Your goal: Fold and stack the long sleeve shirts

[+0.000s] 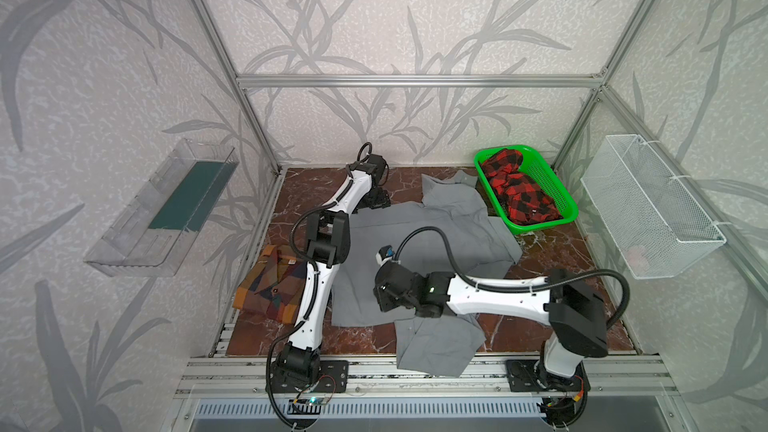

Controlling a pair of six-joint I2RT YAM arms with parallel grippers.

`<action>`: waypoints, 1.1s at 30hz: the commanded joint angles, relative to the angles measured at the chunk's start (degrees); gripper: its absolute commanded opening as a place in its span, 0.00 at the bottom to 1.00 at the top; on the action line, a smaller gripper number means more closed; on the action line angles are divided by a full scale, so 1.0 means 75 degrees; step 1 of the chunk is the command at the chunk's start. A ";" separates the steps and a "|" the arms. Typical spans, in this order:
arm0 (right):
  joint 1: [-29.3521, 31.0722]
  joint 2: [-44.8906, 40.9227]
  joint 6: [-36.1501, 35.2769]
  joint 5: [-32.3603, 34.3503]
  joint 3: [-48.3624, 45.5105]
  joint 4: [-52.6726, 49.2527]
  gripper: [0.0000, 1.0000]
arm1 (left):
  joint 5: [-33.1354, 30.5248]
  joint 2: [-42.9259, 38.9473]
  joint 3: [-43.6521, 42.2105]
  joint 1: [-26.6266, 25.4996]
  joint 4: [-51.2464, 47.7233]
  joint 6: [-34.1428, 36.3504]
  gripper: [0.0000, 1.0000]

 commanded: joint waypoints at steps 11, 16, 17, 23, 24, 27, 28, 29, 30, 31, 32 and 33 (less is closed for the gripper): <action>-0.2758 -0.1237 -0.1177 0.0073 -0.1705 -0.1223 0.44 | 0.0608 -0.2744 -0.3879 -0.0590 0.1361 -0.0605 0.97; -0.2765 -0.1320 -0.0631 -0.0539 -0.2477 -0.0956 0.51 | 0.0494 -0.2581 -0.4332 -0.0711 0.1402 -0.0674 0.97; -0.2765 -0.1302 -0.0547 -0.0541 -0.2566 -0.0985 0.51 | 0.0488 -0.2545 -0.4366 -0.0723 0.1428 -0.0667 0.97; -0.2552 -0.1506 -0.0328 -0.0563 -0.2851 -0.0966 0.53 | 0.0209 -0.2380 -0.4407 -0.0748 0.1382 -0.0574 0.97; -0.2500 -0.1501 -0.0311 -0.0514 -0.2849 -0.0992 0.53 | 0.0172 -0.2338 -0.4403 -0.0748 0.1379 -0.0550 0.97; -0.2489 -0.1331 -0.0271 -0.0520 -0.2858 -0.0969 0.49 | 0.0166 -0.2207 -0.4410 -0.0748 0.1384 -0.0558 0.97; -0.2478 -0.1291 -0.0261 -0.0546 -0.2877 -0.0963 0.45 | 0.0166 -0.2182 -0.4412 -0.0748 0.1405 -0.0559 0.97; -0.2477 -0.1296 -0.0236 -0.0564 -0.2901 -0.0971 0.42 | 0.0160 -0.2166 -0.4415 -0.0748 0.1417 -0.0553 0.97; -0.2473 -0.1372 -0.0194 -0.0527 -0.2921 -0.1059 0.37 | 0.0134 -0.2142 -0.4418 -0.0748 0.1402 -0.0557 0.97; -0.2455 -0.1519 -0.0145 -0.0447 -0.3004 -0.1068 0.32 | 0.0108 -0.2131 -0.4427 -0.0742 0.1401 -0.0537 0.97; -0.2449 -0.1674 -0.0105 -0.0397 -0.3099 -0.1059 0.28 | 0.0093 -0.2115 -0.4422 -0.0742 0.1417 -0.0525 0.97; -0.2449 -0.1851 -0.0080 -0.0344 -0.3203 -0.1059 0.25 | 0.0084 -0.2109 -0.4421 -0.0748 0.1405 -0.0534 0.97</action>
